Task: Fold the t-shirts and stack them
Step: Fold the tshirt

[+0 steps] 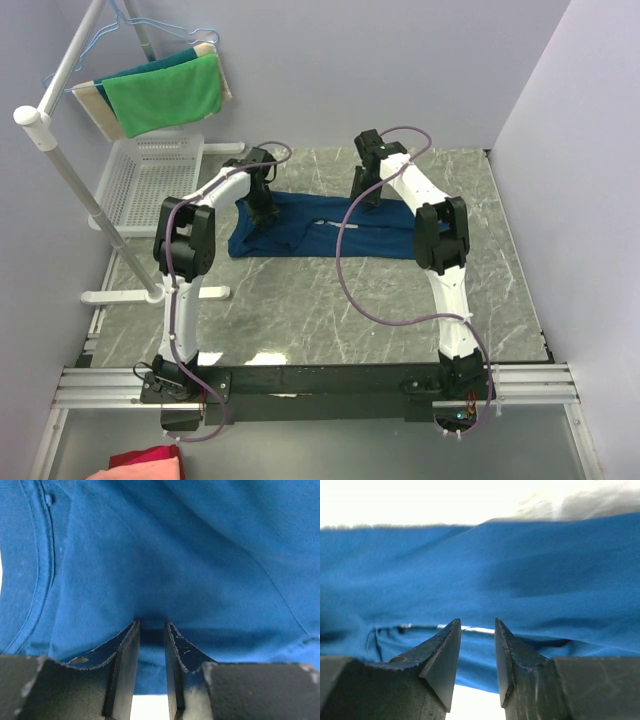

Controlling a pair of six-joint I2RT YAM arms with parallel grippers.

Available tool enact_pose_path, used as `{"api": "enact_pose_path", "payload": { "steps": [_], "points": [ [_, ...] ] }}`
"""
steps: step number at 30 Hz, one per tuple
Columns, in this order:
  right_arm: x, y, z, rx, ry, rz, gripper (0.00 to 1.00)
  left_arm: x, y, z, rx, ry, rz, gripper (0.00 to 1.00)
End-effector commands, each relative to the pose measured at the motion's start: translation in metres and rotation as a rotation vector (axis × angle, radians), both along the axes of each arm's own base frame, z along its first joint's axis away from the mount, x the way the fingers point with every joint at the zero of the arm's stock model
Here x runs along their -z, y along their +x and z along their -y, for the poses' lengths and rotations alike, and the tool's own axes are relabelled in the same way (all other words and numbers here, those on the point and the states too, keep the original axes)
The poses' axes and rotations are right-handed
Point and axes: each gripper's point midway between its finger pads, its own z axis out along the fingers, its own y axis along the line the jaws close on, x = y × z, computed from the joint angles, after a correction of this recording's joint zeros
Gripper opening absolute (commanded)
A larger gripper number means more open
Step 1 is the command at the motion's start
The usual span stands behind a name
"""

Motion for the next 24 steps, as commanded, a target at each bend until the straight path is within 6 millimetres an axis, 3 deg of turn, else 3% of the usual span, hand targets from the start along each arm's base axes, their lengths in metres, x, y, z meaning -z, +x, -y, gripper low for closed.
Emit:
{"api": "enact_pose_path", "payload": {
  "steps": [1,5,11,15,16,19,24],
  "points": [
    [-0.044,-0.016,-0.044,-0.197,0.035,0.089,0.41,-0.015,0.031,-0.002,-0.059,0.029,0.112,0.33],
    [-0.047,-0.031,-0.077,-0.295,0.022,0.105,0.42,-0.015,0.038,-0.001,-0.055,0.031,0.113,0.33],
    [-0.052,-0.052,-0.131,-0.417,0.037,0.128,0.43,-0.044,0.035,0.001,-0.036,-0.008,0.167,0.37],
    [-0.049,-0.067,-0.158,-0.474,0.075,0.115,0.43,-0.033,0.04,-0.012,-0.061,0.025,0.137,0.38],
    [-0.047,-0.073,-0.165,-0.493,0.077,0.113,0.43,-0.018,0.039,-0.014,-0.069,0.034,0.097,0.37],
    [-0.042,-0.081,-0.175,-0.519,0.069,0.11,0.44,-0.011,0.047,-0.02,-0.089,0.027,0.086,0.37],
    [-0.025,-0.091,-0.189,-0.562,0.039,0.104,0.49,-0.017,0.064,-0.028,-0.124,-0.021,0.128,0.46]
  ]
}}
